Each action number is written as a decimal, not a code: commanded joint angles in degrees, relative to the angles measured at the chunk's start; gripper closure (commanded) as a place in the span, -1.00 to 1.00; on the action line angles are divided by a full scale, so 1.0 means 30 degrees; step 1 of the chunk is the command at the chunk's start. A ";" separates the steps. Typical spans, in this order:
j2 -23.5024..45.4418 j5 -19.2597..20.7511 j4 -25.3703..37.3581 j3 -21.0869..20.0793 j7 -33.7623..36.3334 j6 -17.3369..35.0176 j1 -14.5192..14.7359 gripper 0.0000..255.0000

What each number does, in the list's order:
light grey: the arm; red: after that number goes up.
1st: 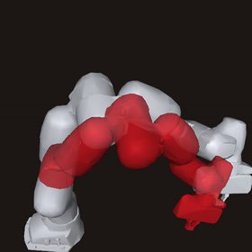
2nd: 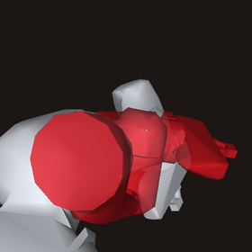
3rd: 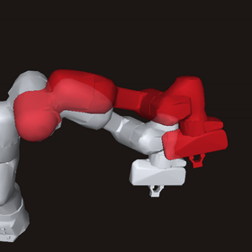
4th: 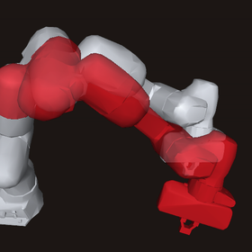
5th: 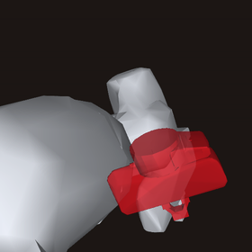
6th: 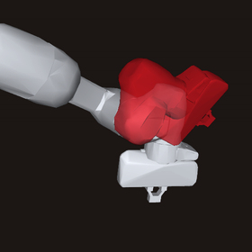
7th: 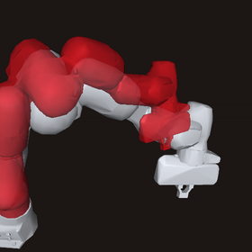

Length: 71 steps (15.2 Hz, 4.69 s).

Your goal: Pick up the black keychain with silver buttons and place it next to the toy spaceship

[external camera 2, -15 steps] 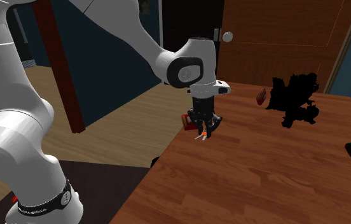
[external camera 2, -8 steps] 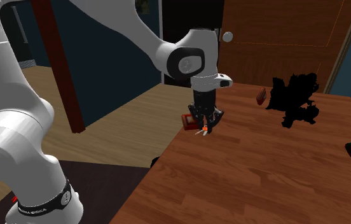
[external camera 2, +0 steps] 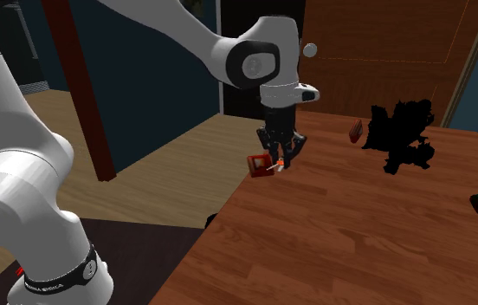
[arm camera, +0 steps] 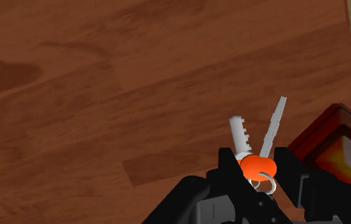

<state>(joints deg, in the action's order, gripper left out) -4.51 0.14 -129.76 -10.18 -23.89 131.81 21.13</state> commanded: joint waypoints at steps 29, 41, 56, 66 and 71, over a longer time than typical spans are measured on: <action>0.2833 0.0035 0.8878 0.1638 -0.3055 -0.6063 -0.1400 1.00; 1.0690 -0.0125 2.0031 0.2746 -0.6008 -0.9390 -0.3123 1.00; 1.0778 -0.0135 1.6311 0.2752 -0.6058 -0.5582 -0.3148 1.00; 1.1414 -0.0127 1.4708 0.2761 -0.6083 -0.3344 -0.3149 1.00; 1.1865 -0.0119 1.4105 0.2767 -0.6093 -0.2290 -0.3146 1.00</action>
<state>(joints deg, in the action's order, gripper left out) 30.87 -0.22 -87.01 -1.89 -42.14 124.24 11.71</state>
